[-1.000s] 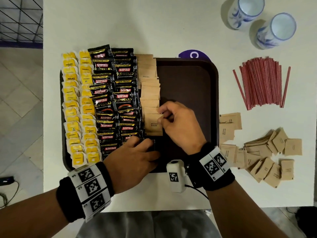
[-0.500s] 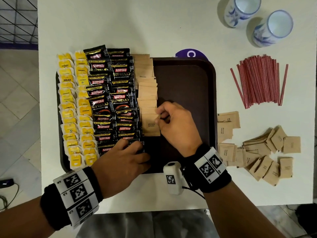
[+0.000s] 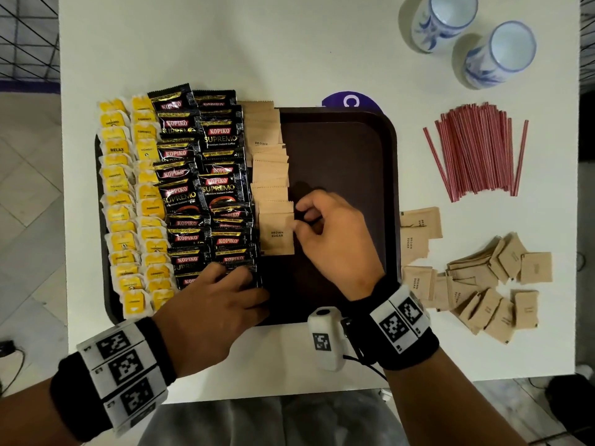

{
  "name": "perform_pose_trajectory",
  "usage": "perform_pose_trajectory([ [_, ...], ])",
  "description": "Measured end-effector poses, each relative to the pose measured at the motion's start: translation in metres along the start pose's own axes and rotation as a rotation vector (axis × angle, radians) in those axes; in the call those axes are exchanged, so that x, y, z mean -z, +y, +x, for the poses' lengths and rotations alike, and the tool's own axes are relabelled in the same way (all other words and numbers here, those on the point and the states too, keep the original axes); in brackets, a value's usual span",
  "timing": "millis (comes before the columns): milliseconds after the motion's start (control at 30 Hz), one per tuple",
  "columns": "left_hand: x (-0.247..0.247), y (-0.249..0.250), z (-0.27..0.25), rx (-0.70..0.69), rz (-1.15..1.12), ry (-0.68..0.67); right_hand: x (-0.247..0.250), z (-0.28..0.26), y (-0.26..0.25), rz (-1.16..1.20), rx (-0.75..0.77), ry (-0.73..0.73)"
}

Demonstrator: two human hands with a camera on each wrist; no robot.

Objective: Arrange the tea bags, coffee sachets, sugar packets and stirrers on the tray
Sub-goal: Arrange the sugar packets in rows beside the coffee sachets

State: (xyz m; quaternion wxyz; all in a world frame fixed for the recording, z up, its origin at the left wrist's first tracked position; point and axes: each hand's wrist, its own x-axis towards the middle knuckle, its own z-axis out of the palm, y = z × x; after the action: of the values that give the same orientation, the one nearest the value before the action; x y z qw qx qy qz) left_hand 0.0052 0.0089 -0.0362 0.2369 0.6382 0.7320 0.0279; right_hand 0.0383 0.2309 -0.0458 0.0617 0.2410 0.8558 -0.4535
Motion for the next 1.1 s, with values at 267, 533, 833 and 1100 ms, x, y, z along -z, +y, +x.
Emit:
perform_pose_trajectory([
  [267, 0.009, 0.009, 0.009, 0.056, -0.057, 0.061, 0.090, -0.028, 0.049, -0.077, -0.197, 0.264],
  [533, 0.029, 0.004, 0.042, 0.216, -0.103, 0.235, 0.122, -0.036, 0.094, -0.470, -0.173, -0.075],
  [833, 0.030, 0.003, 0.052, 0.296, -0.122, 0.277, 0.121, -0.032, 0.110, -0.425, -0.193, 0.062],
  [1100, 0.033, 0.007, 0.058, 0.317, -0.171, 0.303, 0.131, -0.027, 0.105, -0.253, -0.247, 0.080],
])
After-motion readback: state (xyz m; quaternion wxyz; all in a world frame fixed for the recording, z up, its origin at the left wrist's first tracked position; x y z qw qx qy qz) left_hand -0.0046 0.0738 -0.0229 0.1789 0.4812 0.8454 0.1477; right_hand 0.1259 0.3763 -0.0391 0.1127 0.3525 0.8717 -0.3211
